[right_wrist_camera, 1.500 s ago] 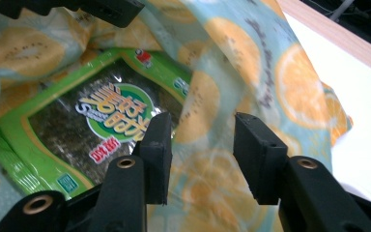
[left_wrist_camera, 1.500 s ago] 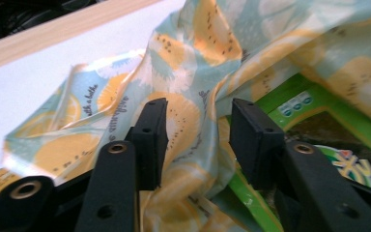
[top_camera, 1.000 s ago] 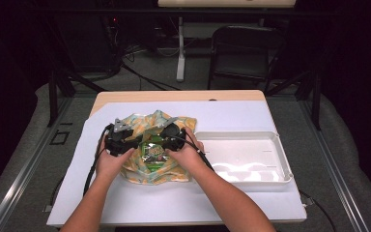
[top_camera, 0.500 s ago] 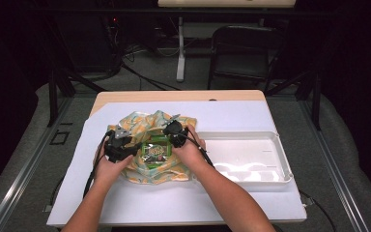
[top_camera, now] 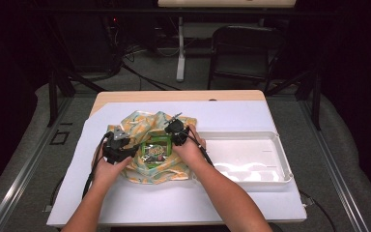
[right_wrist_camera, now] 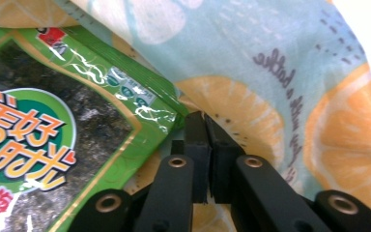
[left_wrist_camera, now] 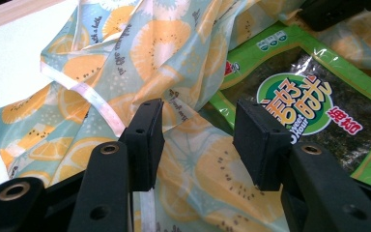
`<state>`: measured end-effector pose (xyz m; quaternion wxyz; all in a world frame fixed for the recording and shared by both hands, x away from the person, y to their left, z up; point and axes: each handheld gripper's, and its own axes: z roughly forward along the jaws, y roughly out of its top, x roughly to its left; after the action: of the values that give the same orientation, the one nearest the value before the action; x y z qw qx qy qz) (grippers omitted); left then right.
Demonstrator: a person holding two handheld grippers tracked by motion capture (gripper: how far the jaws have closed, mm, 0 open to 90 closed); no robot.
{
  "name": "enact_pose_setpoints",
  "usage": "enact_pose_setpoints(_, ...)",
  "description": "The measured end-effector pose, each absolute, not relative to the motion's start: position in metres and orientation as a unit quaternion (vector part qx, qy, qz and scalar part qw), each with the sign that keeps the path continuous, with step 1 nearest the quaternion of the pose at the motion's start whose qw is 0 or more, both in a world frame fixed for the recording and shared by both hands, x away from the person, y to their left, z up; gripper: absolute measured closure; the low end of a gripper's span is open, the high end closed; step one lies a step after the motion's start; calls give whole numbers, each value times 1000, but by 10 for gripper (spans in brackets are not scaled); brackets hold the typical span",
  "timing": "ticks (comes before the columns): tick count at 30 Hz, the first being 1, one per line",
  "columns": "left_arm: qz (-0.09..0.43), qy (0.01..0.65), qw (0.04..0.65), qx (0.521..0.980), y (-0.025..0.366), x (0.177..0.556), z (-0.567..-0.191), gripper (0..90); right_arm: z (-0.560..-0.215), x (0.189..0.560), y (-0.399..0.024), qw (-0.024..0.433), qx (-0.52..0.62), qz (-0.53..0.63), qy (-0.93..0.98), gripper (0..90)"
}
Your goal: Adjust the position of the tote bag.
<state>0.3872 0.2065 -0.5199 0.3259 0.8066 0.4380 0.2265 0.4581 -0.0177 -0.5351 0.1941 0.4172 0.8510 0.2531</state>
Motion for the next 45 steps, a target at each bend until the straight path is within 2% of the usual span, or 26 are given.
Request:
enact_pose_setpoints(1,230,440,328,804,207,387,-520,538,-531,456,-19,185,412,260,854,807)
enact_pose_setpoints(3,226,440,328,805,208,387,-519,538,-530,455,-19,184,411,266,852,795)
enact_pose_setpoints(7,223,440,331,805,208,387,-518,550,-519,445,-17,181,406,301,843,695)
enact_pose_setpoints(13,222,432,340,805,204,382,-514,563,-506,430,-13,179,380,326,847,641)
enact_pose_setpoints(18,221,430,347,804,203,380,-512,562,-498,418,-11,176,364,345,847,630)
enact_pose_setpoints(30,216,419,356,807,197,369,-506,523,-491,385,-25,160,349,370,846,693)
enact_pose_setpoints(41,198,420,348,815,190,360,-504,611,-496,369,-33,139,343,382,847,767)
enact_pose_setpoints(44,189,423,345,816,187,360,-507,669,-500,366,-35,129,341,383,849,778)
enact_pose_setpoints(45,188,422,340,819,186,360,-508,722,-504,364,-36,127,340,382,850,780)
